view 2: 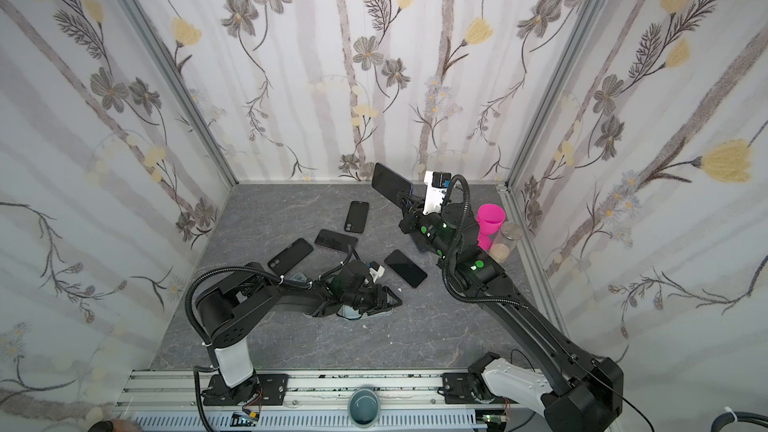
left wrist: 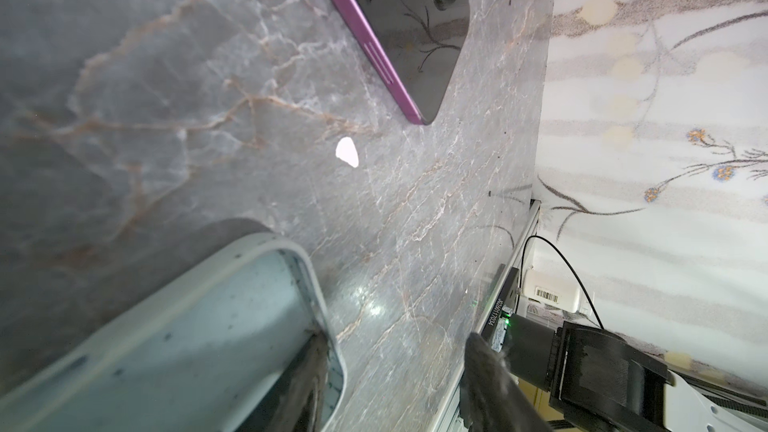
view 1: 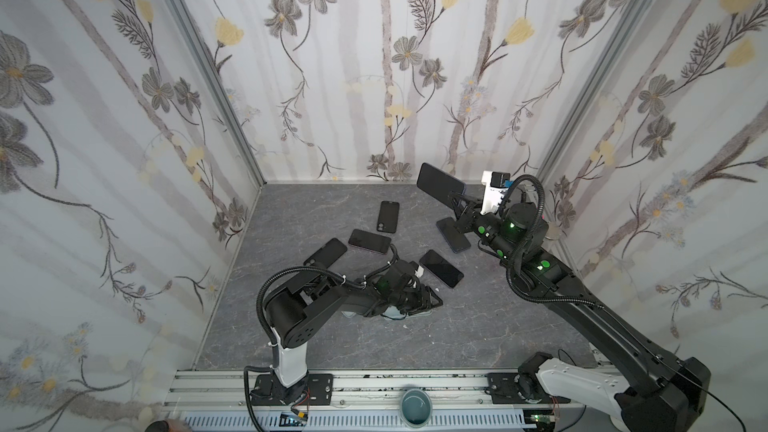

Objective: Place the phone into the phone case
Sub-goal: 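Slide the blue case nearer with the left gripper while the right lowers the phone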

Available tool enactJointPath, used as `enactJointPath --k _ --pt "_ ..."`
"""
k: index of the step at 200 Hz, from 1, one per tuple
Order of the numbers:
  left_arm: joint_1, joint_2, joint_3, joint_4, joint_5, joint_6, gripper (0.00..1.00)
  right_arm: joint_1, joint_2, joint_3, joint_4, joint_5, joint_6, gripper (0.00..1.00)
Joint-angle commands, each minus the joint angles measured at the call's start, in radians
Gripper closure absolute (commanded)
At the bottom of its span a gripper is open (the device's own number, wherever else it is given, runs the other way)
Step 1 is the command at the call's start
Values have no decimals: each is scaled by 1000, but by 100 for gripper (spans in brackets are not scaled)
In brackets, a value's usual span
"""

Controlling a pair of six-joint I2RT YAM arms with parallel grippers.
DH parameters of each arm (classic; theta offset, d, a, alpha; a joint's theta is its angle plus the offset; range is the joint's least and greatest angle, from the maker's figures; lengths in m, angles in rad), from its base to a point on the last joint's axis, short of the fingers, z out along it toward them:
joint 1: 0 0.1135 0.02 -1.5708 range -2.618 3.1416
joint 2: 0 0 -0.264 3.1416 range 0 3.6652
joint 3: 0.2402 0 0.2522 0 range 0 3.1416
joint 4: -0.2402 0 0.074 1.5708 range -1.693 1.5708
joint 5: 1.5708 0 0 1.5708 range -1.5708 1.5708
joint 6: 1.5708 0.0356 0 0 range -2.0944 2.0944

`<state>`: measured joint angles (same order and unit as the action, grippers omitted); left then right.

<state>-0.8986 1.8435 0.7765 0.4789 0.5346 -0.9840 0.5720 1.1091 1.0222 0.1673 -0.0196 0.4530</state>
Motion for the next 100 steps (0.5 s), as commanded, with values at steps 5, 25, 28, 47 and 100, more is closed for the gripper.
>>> enactJointPath --k 5,25,28,47,100 --pt "2 -63 13 -45 -30 66 41 -2 2 32 31 2 -3 100" --pt "4 -126 25 -121 -58 123 37 -4 -1 48 -5 16 -17 100" --pt "7 -134 26 -132 -61 130 37 -5 -2 49 -8 19 -17 100" --pt "16 -188 29 -195 -76 167 36 -7 -13 53 -20 23 -22 100" --pt "91 -433 -67 -382 -238 240 37 -11 -15 99 -216 -4 -51 100"
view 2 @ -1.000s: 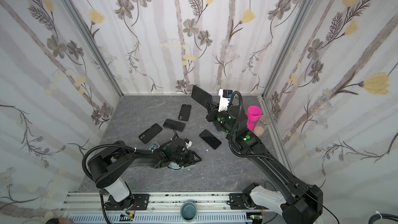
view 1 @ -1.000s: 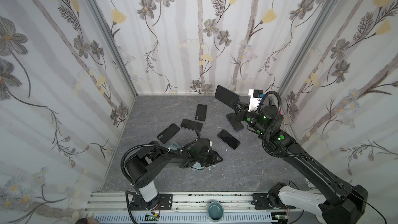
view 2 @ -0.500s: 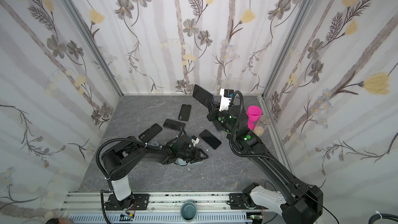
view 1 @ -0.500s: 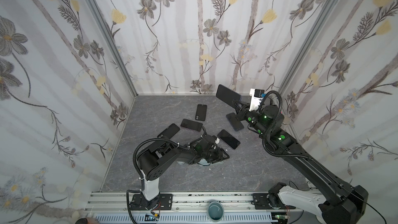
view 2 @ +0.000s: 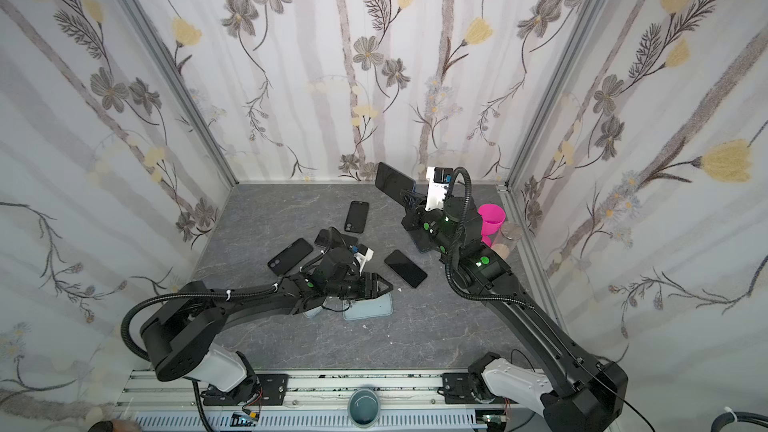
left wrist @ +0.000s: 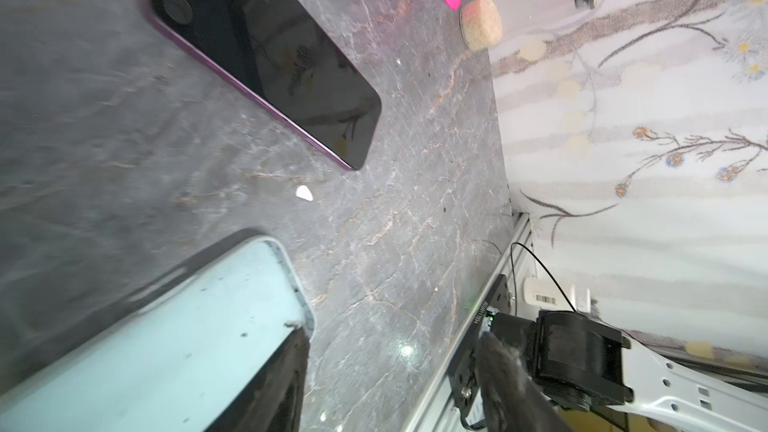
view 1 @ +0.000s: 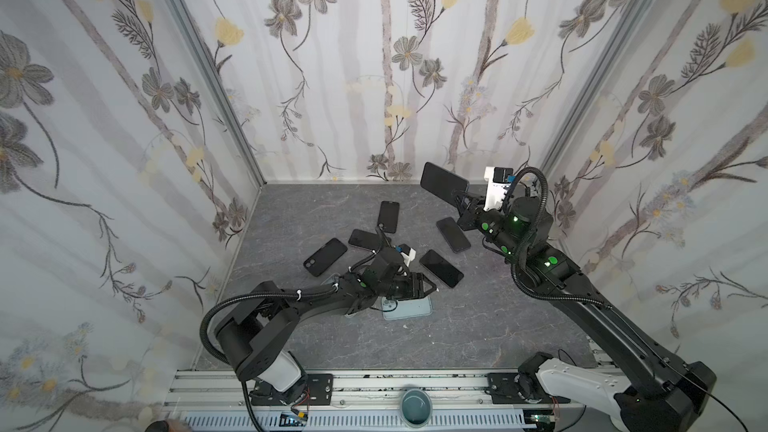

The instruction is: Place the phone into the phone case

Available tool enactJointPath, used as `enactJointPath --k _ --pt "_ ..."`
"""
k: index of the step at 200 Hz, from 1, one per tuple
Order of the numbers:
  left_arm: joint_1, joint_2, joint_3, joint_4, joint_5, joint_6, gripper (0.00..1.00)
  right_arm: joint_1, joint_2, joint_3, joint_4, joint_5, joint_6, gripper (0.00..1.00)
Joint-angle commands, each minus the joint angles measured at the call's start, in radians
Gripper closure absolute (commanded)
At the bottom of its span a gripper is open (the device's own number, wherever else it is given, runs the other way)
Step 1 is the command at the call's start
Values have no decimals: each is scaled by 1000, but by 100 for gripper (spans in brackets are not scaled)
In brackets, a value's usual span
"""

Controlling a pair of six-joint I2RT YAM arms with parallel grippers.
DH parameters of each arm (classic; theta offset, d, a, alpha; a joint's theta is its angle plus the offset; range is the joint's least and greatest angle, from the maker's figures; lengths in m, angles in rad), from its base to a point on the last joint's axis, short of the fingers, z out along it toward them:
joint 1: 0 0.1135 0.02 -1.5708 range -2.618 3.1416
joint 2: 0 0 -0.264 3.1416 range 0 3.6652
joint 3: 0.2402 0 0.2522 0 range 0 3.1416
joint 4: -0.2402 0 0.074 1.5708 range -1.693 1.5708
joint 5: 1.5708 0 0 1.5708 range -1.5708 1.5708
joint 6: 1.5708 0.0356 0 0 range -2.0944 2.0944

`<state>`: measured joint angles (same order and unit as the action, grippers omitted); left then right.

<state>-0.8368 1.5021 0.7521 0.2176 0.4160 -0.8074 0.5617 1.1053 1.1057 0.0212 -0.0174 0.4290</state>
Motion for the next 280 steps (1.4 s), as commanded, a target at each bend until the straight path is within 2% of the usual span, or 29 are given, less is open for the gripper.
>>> enactJointPath --k 1,32,81,135,173,204,280 --pt "31 -97 -45 -124 -124 66 37 0 -12 16 -74 -6 -28 100" --pt "94 -270 -129 -215 -246 103 37 -3 -13 1 -182 -25 -16 100" --pt "157 -459 -215 -286 -311 96 37 -3 36 -58 -293 -207 56 100" --pt "164 -466 -268 -308 -283 57 38 0 82 -164 -272 -404 164 100" --pt "166 -469 -268 -327 -270 51 38 4 87 -240 -213 -464 219 100" --pt "166 -470 -291 -306 -267 33 38 6 100 -251 -225 -496 238 100" --pt "168 -477 -325 -270 -230 20 44 45 94 -273 -253 -475 293 100"
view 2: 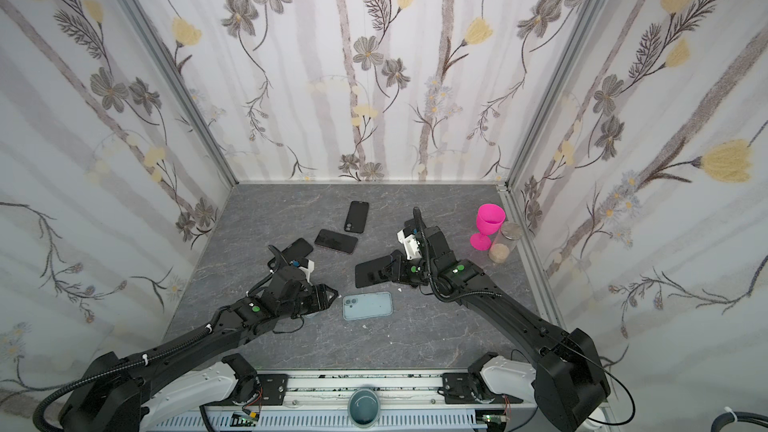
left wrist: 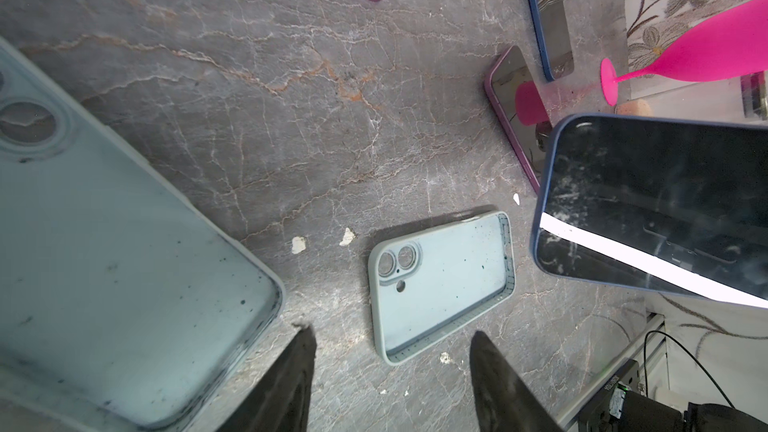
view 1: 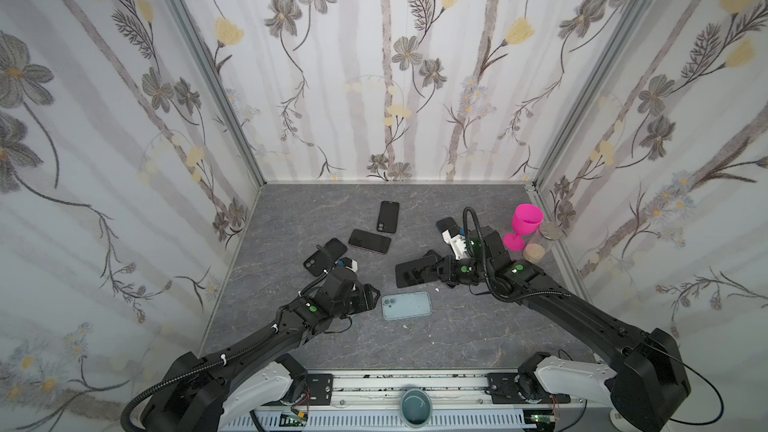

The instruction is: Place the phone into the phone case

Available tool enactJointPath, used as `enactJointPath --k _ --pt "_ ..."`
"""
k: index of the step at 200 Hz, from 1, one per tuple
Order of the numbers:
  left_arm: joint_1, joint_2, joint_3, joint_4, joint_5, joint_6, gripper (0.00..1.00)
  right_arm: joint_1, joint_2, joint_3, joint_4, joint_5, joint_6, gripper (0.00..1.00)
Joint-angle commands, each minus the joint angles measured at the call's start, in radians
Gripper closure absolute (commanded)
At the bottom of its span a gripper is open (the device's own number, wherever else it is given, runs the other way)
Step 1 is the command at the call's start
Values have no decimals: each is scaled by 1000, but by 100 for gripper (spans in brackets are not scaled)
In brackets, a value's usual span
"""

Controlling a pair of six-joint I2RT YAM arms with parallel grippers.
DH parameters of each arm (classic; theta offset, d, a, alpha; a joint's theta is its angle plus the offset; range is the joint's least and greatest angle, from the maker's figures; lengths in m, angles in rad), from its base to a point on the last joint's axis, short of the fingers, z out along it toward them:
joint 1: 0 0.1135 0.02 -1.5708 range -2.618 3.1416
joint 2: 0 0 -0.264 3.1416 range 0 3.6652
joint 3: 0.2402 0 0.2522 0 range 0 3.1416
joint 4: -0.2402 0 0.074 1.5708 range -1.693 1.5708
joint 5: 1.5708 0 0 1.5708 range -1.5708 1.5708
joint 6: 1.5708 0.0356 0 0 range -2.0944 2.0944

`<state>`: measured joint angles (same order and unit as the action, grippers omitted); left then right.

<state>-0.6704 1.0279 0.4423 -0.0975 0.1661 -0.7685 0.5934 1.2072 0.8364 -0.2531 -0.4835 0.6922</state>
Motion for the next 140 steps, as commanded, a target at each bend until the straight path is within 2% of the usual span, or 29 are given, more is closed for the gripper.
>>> enactJointPath --k 1,53,140 --pt "2 -3 -15 47 21 -20 44 14 -8 -4 21 -9 31 100" --pt "4 53 -12 73 35 -8 46 31 -2 -40 26 -19 70 100" --pt "7 137 -8 134 111 -17 51 37 116 -53 72 -130 89 100"
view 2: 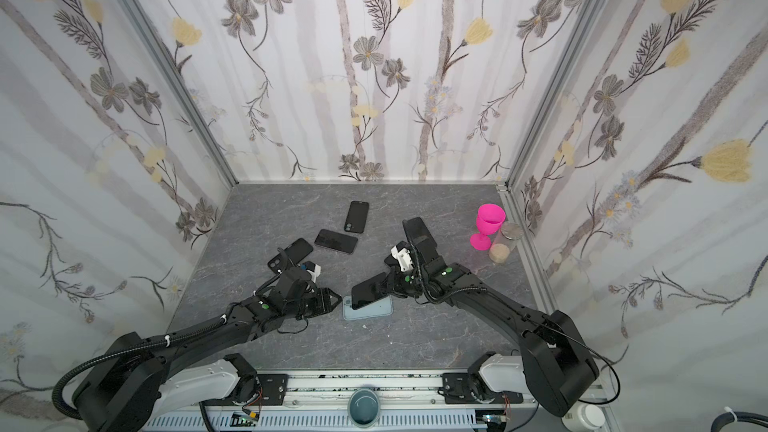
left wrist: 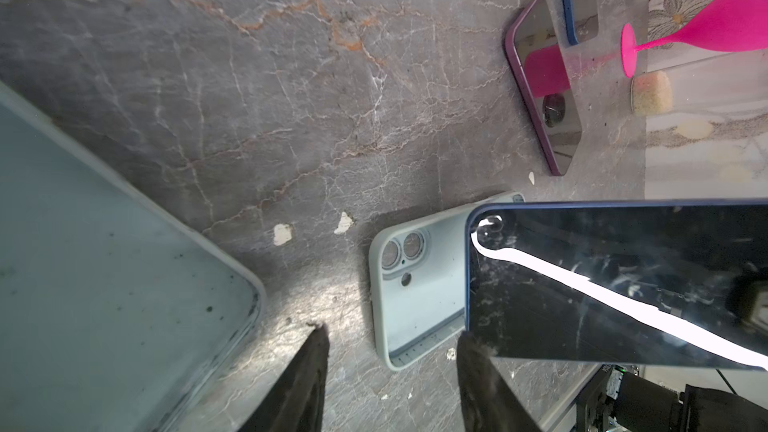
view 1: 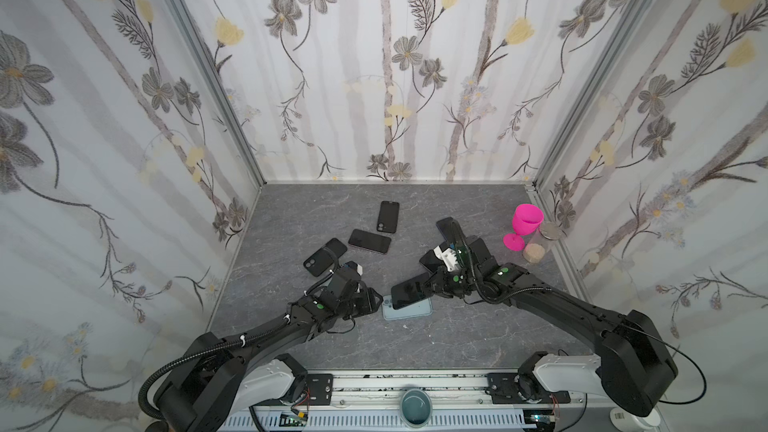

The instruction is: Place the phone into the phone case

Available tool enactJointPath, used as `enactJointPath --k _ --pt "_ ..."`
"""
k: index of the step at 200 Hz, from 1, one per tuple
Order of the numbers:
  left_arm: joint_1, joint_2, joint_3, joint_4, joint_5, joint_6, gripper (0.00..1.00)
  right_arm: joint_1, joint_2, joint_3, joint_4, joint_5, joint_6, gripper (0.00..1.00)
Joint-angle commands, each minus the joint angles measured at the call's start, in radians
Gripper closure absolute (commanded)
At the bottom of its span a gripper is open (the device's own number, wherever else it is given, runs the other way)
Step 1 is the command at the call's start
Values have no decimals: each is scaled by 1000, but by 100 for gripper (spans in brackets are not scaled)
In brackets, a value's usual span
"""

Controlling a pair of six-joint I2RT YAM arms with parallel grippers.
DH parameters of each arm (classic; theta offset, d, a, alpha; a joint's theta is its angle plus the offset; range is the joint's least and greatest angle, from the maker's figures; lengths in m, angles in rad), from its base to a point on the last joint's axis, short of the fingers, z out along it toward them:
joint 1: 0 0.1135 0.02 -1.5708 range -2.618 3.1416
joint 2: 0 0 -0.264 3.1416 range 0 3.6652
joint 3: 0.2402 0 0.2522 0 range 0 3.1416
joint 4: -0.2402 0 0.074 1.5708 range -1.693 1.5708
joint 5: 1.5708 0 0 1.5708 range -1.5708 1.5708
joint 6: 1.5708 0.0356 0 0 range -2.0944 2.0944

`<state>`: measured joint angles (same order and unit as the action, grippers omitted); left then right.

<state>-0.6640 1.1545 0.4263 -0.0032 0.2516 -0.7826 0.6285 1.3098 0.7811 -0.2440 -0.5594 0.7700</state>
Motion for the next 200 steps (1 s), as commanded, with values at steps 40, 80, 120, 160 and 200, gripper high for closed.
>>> enactJointPath --k 40,80,120,160,200 --pt "1 42 8 51 42 -3 53 5 34 -6 77 -72 19 100" --pt "1 74 9 87 70 -14 54 11 59 -7 101 -85 25 100" --pt "1 83 1 99 81 -18 55 19 79 -9 105 -92 25 100" --pt "1 99 -4 117 92 -24 57 22 89 -14 113 -91 22 100" --pt "1 126 0 120 108 -26 57 22 101 -14 120 -89 17 100"
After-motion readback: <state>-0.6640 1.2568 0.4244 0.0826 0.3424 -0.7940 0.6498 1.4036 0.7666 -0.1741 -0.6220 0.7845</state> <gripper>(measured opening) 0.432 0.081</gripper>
